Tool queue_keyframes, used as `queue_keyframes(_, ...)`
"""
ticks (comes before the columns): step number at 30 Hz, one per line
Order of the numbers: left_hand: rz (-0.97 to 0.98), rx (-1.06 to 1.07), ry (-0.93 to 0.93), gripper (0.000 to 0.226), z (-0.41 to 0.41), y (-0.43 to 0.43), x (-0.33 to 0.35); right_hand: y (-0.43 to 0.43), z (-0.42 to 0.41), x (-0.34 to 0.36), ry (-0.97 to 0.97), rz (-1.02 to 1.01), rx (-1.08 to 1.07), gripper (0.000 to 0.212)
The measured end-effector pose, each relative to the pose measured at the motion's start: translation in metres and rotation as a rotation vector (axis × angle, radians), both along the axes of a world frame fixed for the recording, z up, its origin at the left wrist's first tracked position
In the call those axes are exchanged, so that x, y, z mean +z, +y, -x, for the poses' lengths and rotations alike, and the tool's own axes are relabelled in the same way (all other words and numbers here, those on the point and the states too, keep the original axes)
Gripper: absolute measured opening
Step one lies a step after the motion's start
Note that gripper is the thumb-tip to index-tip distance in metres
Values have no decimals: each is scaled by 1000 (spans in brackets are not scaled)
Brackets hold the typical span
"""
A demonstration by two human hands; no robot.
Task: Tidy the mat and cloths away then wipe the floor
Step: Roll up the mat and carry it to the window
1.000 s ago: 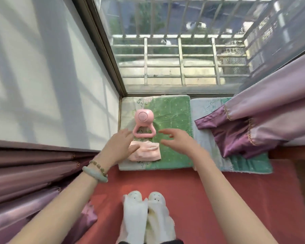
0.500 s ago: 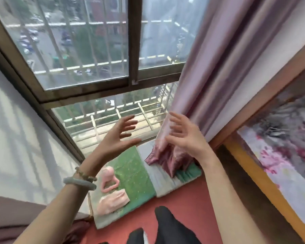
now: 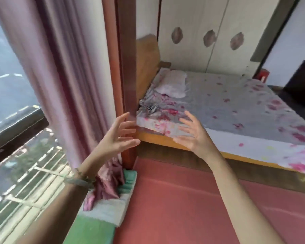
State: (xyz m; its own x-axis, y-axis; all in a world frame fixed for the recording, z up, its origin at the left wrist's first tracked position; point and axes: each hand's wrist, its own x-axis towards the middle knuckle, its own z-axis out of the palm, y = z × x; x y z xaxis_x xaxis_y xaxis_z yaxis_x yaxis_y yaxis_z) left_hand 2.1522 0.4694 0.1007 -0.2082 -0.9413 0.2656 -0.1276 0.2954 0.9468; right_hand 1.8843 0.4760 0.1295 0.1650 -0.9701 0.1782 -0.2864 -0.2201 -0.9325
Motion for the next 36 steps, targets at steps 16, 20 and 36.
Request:
queue_keyframes(16, 41, -617, -43, 87, 450, -93, 27, 72, 409, 10, -42, 25, -623, 84)
queue_keyframes(20, 19, -719, 0, 73, 563, -97, 30, 83, 498, 9, -11, 29, -735, 85)
queue_keyframes(36, -78, -877, 33, 73, 911, -203, -8, 19, 786, -17, -9, 36, -987, 90)
